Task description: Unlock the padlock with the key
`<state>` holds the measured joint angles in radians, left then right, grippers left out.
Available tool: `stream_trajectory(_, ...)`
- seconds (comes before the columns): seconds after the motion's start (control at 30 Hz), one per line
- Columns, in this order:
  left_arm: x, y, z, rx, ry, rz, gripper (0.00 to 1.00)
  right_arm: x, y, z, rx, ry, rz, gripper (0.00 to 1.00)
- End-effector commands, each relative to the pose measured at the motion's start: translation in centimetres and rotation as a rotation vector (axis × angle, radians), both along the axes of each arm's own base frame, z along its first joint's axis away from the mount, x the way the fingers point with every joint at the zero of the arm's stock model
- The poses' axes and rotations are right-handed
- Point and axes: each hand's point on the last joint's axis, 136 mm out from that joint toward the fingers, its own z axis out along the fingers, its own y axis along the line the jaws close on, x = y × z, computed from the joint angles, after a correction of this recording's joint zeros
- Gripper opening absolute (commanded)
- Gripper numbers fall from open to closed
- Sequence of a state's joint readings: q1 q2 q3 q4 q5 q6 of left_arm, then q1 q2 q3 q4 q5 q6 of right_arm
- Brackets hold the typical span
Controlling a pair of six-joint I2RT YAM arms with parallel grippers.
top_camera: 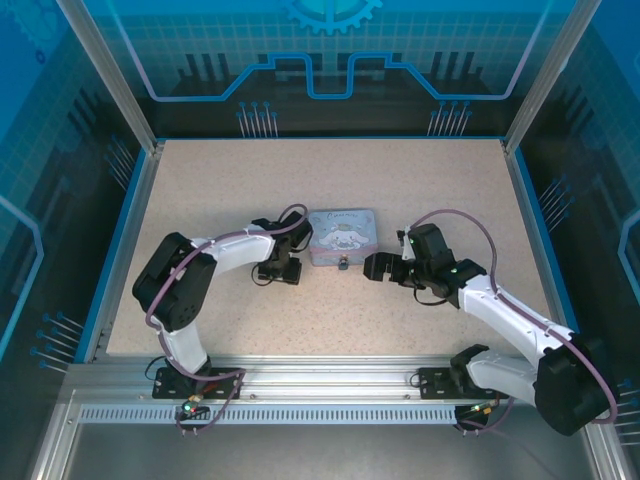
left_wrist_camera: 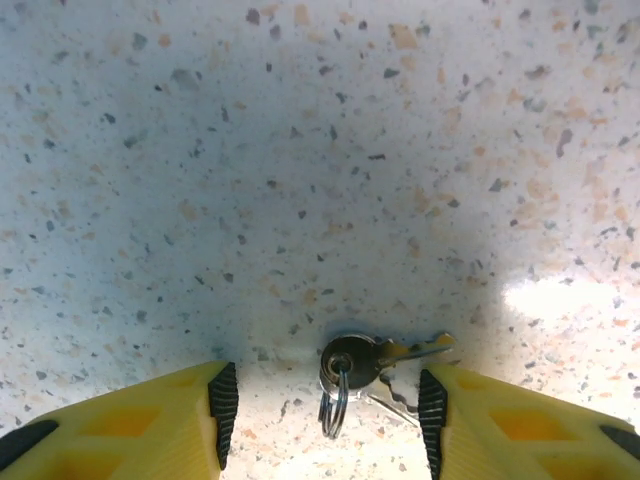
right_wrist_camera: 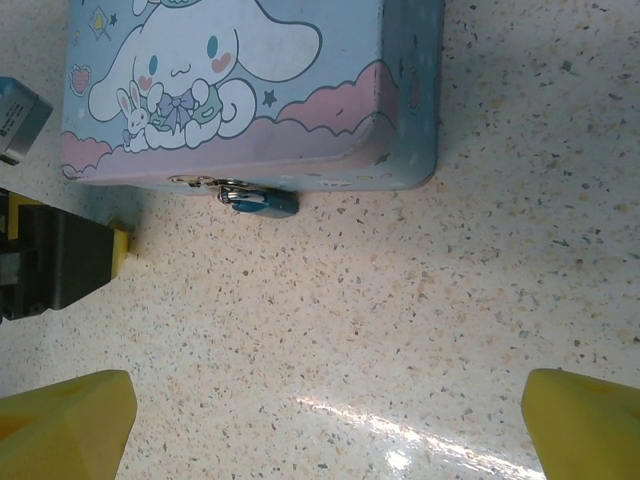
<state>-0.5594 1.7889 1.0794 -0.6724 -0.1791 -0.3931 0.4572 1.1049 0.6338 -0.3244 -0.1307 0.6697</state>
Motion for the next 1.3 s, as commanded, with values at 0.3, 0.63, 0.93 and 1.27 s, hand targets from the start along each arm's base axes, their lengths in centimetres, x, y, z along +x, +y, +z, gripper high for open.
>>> stream_trajectory(0.3, -0.3, 0.3, -1.2, -0.028, 0.026, 0.007, 0.34, -0.4, -0.4, -0.1, -0.012, 0.005, -0.011, 1.0)
stream_trajectory(0.63, -1.3, 0.1, -1.7, -0.077, 0.034, 0.049, 0.14, 0.0, -0.1, 0.5, -0.015, -0.002, 0.008, 1.0)
stream_trajectory(0.93, -1.4, -0.1, -1.0, -0.11, 0.012, 0.078, 0.0, 0.1, 0.7, 0.3, 0.019, 0.018, 0.027, 1.0)
stream_trajectory(1.27, -1.1, -0.1, 2.2, -0.173, -0.092, 0.115, 0.0, -0.2, 2.2, 0.3, 0.094, 0.027, 0.09, 1.0)
